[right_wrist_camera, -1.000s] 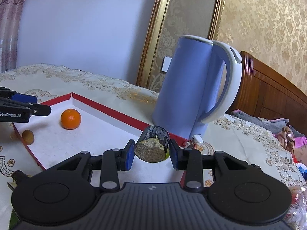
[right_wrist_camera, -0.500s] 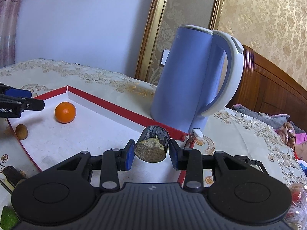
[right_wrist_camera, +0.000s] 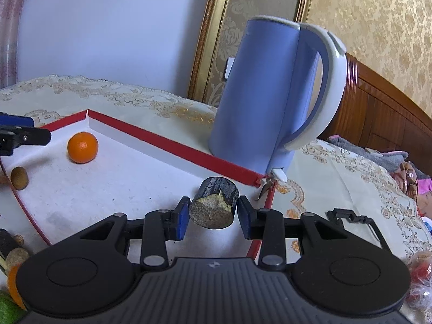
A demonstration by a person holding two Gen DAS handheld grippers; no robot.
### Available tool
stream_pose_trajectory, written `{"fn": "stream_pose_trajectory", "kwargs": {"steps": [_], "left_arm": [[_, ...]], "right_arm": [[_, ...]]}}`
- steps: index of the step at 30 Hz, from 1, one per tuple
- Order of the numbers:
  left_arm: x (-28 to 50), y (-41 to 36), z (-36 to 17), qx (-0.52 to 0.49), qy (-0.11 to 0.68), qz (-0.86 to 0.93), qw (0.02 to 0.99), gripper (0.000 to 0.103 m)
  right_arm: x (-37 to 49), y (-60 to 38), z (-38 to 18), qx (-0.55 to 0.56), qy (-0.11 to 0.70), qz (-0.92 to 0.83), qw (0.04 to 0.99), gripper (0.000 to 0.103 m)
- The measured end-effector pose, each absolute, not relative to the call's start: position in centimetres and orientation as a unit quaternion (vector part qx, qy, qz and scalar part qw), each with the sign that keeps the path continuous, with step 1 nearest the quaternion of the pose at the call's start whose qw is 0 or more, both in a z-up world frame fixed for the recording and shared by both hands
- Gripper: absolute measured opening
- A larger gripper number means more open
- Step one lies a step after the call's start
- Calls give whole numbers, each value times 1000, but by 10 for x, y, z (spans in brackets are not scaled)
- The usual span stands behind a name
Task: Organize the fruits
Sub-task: 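Carry the dark cylinder piece over the red box with the right gripper, then lower the cylinder piece into the box and open the right gripper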
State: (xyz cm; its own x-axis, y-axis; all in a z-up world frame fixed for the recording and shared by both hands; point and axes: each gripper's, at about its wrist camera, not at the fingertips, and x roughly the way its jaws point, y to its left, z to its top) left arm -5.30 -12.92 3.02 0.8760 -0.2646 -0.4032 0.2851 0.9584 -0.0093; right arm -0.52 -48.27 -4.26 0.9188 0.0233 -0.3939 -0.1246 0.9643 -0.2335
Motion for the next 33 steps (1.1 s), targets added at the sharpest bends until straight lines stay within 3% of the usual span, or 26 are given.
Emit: {"fn": "stream_pose_trajectory", "kwargs": {"steps": [33], "left_arm": [[-55,-131,31,27,204,-146,968,46]], "right_arm": [[8,-487,-60,-100,235,45,966,38]]}}
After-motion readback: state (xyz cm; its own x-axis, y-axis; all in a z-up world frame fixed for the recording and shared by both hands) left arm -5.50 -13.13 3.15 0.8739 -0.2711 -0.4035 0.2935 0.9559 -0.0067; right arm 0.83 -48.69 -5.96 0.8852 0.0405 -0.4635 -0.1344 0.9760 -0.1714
